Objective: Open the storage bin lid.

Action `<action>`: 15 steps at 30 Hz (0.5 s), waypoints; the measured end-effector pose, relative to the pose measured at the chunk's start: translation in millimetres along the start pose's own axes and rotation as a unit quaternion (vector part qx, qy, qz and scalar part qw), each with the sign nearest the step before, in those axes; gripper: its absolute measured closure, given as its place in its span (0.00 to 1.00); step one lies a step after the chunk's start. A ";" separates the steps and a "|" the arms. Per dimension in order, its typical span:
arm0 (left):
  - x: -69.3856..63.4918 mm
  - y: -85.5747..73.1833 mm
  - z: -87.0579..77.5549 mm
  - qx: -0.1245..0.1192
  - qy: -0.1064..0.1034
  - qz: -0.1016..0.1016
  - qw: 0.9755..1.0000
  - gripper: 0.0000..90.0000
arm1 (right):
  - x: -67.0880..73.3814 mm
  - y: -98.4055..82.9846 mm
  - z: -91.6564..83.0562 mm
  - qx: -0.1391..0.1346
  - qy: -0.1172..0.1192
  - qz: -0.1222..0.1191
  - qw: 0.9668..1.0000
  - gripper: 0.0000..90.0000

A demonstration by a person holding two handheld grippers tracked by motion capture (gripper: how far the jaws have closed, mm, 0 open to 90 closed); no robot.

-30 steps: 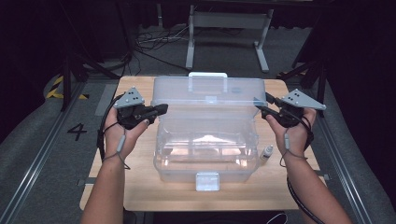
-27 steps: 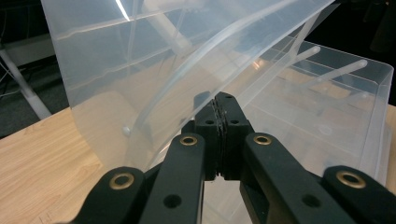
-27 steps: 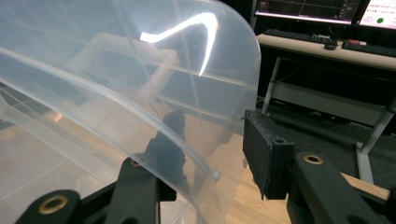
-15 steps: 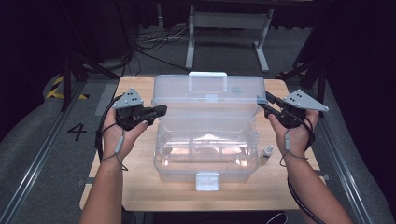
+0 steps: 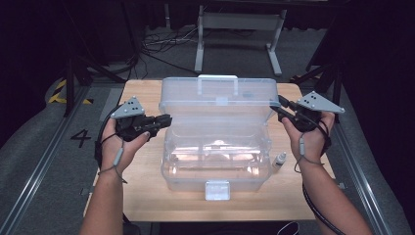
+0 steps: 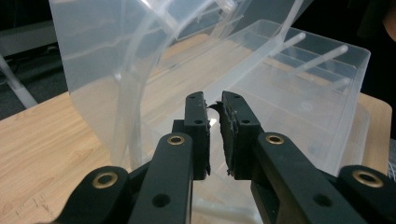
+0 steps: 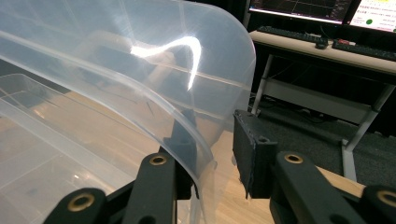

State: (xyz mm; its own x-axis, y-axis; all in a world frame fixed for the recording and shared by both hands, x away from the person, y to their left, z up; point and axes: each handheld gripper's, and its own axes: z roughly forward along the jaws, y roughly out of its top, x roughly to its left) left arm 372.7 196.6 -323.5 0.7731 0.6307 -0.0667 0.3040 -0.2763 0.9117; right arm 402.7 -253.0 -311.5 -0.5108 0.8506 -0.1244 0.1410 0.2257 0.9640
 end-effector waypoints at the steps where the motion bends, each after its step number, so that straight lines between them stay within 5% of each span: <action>1: 0.1 -1.3 -1.2 0.001 0.000 0.000 1.000 0.91 | -0.3 0.6 0.3 0.002 -0.001 -0.002 1.000 0.79; 10: -1.9 -15.5 -18.0 0.011 -0.013 -0.009 1.000 0.92 | -4.4 3.6 3.8 0.010 0.003 -0.005 1.000 0.79; 15: -7.1 -35.6 -21.3 0.036 -0.024 -0.014 0.999 0.92 | -7.1 5.6 7.6 0.010 0.008 0.000 1.000 0.79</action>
State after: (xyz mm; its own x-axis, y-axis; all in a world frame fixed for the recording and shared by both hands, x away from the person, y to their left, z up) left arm 344.5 217.4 -346.8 0.7895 0.6034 -0.1123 0.3634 -0.3120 0.8778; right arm 413.6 -254.1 -307.0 -0.5238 0.8431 -0.1215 0.1571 0.2358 0.9590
